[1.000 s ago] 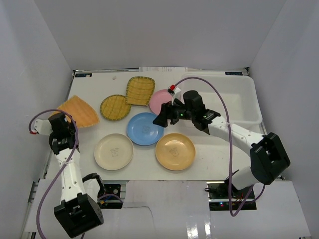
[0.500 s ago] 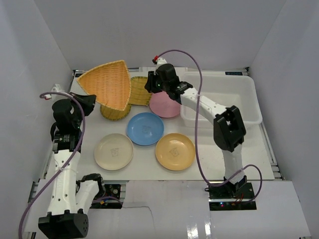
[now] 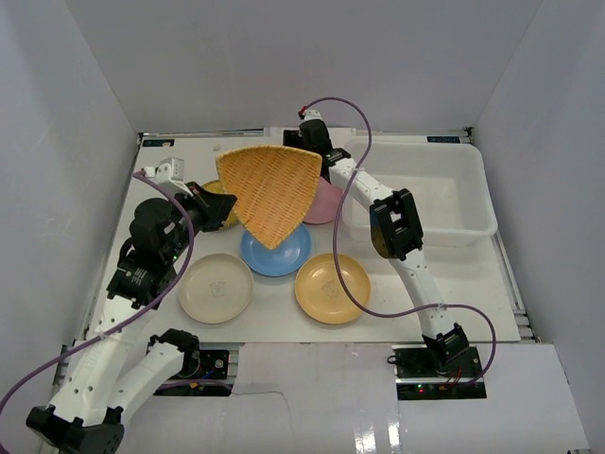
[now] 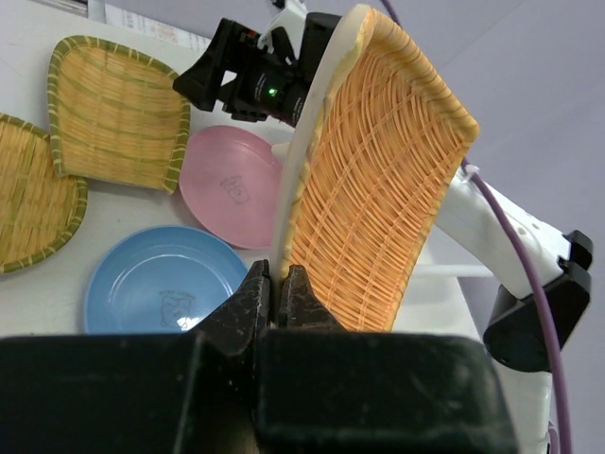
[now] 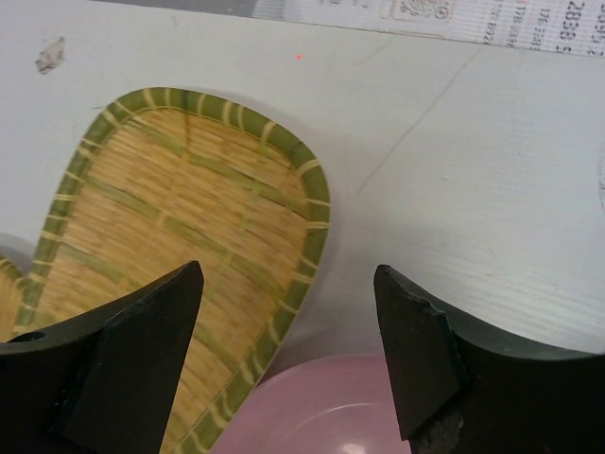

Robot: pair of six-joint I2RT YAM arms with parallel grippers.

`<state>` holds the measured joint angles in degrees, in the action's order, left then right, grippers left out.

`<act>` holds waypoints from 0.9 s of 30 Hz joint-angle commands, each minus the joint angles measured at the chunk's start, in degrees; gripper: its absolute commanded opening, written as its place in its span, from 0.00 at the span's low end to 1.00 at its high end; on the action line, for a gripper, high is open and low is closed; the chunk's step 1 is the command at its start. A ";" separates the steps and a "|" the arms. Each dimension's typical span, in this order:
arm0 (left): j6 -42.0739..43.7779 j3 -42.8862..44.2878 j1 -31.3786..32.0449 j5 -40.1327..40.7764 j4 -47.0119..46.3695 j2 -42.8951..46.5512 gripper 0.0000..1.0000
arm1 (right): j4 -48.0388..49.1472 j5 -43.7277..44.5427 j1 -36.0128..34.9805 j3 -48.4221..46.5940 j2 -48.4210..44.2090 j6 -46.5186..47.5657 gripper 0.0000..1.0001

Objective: Place the plates into the plastic bin on the countertop

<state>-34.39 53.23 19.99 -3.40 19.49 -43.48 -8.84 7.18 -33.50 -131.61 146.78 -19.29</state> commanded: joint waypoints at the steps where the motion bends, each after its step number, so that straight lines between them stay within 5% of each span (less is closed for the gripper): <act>1: 0.99 3.46 1.81 2.52 -6.39 2.09 0.00 | 4.71 -1.99 0.54 -4.26 1.57 -1.19 0.78; 15: 0.29 0.73 3.13 -1.44 -11.31 0.86 0.00 | 13.40 -4.72 0.54 -3.13 8.61 -11.64 0.59; 21: 1.08 0.56 3.57 -0.82 -11.23 1.12 0.00 | 16.75 -4.28 0.54 -2.16 9.31 -15.16 0.59; 27: 0.47 -0.06 3.57 -1.34 -11.40 1.30 0.00 | 22.11 -4.81 0.54 0.83 8.00 -17.44 0.29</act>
<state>-33.23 52.95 23.22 -4.05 13.21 -43.44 7.18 2.66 -32.80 -132.16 156.14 -34.11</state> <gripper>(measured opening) 0.049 0.321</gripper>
